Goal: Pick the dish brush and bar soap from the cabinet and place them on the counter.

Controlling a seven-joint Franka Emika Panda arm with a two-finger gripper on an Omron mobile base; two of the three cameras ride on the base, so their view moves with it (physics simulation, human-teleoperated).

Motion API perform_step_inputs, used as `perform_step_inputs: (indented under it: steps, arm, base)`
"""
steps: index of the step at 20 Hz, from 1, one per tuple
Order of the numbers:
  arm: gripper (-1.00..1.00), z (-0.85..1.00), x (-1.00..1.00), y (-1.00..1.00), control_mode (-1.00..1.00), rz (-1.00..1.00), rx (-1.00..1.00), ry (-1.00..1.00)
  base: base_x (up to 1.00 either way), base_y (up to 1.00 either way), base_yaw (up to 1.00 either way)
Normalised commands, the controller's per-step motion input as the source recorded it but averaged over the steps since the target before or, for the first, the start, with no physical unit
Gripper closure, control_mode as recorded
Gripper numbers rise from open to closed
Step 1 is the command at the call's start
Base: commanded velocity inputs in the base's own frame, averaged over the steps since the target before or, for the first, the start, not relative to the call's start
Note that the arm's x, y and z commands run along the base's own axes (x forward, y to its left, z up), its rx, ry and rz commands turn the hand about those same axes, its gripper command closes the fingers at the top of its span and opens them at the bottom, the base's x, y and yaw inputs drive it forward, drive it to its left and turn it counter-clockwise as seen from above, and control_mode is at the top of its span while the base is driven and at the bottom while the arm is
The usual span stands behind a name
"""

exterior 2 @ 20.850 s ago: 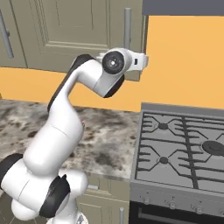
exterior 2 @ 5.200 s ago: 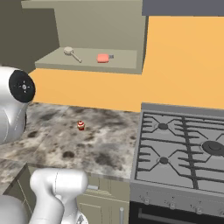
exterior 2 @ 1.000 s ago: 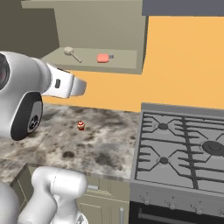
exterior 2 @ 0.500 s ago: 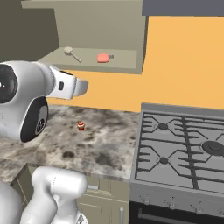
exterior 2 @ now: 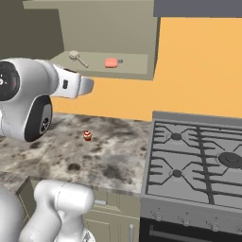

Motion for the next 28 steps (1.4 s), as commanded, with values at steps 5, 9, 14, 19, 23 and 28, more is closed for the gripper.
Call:
perform_step_inputs:
  steps: [5, 9, 14, 19, 23, 28]
  arm:
    - [-1.00, 0.00, 0.26, 0.16, -1.00, 0.00, -0.07, -0.01]
    - [-1.00, 0.00, 0.26, 0.01, -1.00, 0.00, -0.11, -0.05]
    - [-1.00, 0.00, 0.31, 0.04, -1.00, 0.00, -0.12, -0.05]
    - [-1.00, 0.01, 0.33, 0.00, -1.00, 0.00, -0.07, 0.01]
    - [-1.00, 0.00, 0.37, 0.00, -1.00, 0.00, -0.02, 0.08]
    - [-1.00, 0.00, 0.42, 0.00, -1.00, 0.00, -0.01, 0.08]
  base:
    - [0.00, 0.00, 0.00]
    - [0.00, 0.00, 0.00]
    - [0.00, 0.00, 0.00]
    - [0.00, 0.00, 0.00]
    - [0.00, 0.00, 0.00]
    - [0.00, 0.00, 0.00]
